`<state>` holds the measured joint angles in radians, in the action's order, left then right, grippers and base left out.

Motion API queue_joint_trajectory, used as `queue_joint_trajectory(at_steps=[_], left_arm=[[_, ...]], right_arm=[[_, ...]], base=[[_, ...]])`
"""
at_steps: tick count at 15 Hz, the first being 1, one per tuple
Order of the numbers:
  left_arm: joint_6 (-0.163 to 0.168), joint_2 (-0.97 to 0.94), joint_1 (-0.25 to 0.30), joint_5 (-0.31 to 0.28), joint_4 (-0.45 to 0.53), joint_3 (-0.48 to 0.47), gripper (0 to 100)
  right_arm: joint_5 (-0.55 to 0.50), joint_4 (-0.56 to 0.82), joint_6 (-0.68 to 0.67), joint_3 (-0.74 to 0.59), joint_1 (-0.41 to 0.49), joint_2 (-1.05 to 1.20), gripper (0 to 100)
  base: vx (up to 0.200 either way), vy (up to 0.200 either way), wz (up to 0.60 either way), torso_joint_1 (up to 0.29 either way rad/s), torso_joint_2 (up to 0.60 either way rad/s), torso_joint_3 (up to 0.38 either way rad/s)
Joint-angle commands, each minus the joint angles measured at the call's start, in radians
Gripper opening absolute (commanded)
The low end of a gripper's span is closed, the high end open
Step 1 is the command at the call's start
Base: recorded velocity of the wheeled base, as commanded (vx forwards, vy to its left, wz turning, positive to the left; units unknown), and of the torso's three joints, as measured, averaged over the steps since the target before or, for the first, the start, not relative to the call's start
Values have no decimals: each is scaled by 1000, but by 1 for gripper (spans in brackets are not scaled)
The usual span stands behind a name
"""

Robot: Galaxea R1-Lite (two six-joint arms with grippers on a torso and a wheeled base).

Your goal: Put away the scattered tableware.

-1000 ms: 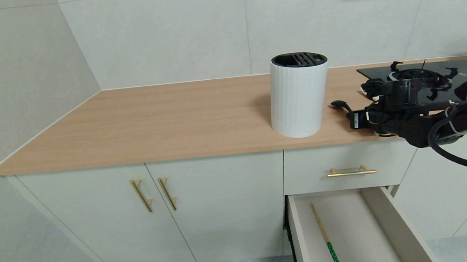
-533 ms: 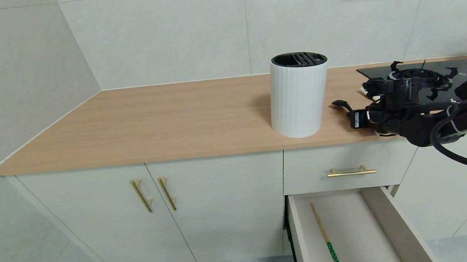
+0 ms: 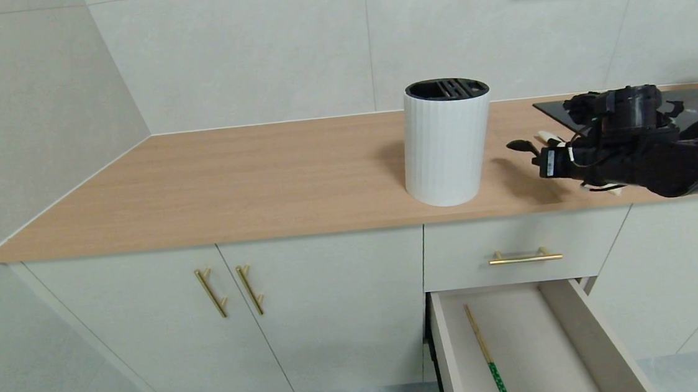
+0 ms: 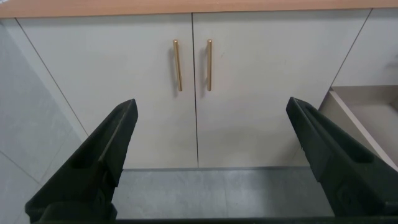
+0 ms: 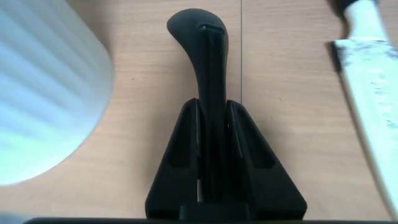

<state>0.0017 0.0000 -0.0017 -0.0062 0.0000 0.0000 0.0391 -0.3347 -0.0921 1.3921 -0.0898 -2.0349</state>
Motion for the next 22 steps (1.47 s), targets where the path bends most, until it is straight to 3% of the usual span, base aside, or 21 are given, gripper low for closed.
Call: queue_joint_trajectory(at_steps=[1,3,11,22], left_arm=[[0,0,0,0,0,0,100],[0,0,0,-1,0,0,100],[0,0,0,-1,0,0,100],[0,0,0,0,0,0,100]], right_arm=[[-18,40,0,-44,-22,107,0],[-39,118,-5,-139,-70,226,0],[-24,117,-6,-502,-73,510,0],[-4,105,3,-625,-99,522,0]], base=[[0,0,0,0,0,0],[0,0,0,0,0,0],[0,0,0,0,0,0],[0,0,0,0,0,0]])
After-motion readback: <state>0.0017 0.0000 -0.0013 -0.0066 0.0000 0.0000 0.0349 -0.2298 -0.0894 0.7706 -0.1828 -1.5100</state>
